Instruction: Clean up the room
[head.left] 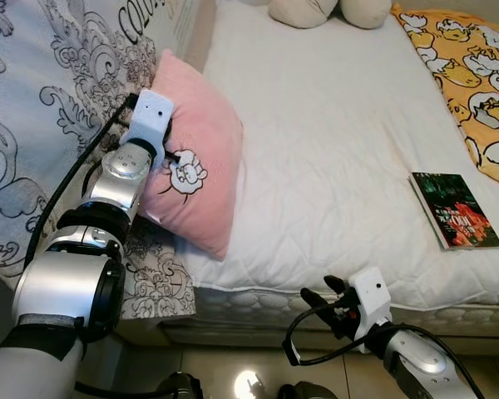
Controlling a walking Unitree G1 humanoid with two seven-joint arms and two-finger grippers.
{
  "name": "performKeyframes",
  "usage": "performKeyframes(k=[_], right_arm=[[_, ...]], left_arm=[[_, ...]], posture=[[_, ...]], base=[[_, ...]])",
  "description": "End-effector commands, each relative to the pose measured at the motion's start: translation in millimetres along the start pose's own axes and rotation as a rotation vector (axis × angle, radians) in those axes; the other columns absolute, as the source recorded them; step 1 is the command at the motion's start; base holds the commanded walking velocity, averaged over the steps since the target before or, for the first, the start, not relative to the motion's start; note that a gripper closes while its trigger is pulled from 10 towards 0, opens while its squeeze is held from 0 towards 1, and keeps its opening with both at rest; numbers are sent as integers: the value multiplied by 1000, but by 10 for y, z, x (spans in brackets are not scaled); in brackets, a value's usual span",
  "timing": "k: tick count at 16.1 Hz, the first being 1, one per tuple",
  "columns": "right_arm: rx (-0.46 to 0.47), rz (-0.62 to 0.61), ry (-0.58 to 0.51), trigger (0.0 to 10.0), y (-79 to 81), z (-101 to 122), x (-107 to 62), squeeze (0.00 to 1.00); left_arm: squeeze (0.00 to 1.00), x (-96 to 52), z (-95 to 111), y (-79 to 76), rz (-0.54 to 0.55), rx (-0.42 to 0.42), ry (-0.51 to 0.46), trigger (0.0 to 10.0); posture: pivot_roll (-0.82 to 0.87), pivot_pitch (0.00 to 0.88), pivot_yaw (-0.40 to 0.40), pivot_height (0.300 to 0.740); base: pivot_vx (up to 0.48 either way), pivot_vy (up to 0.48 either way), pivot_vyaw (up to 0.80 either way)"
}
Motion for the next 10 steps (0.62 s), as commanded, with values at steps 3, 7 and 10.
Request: performKeyframes(k=[3,7,10], right_arm=[[4,-24,5,10000,-10,-18,-25,0],[-24,-147,-125,10000,-106,193,17,0],[-21,-282,-233,10000,-262,377,39,0]], left_arm=[[1000,-101,327,-47,-63,166,-176,10000],[1000,-583,444,-278,-110,-180,-372,10000],[1000,-958,-172,-644,-120,-508,-226,10000]], posture=[[-203,84,-17,740],[-142,48,3,740],[-134,0,43,740]], base=[[0,0,0],[0,0,0],[0,0,0]])
Point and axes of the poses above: a point about 5 cm out from each wrist's last joint towards the gripper, its own x axis pointing out of the wrist towards the gripper, its own z axis along the axis of the wrist's last joint, y = z × x, the point moved 1 cm from there along x, pointing out of the wrist towards the gripper, and after that the axes turned 5 degrees about -x, right-handed, at the moved point
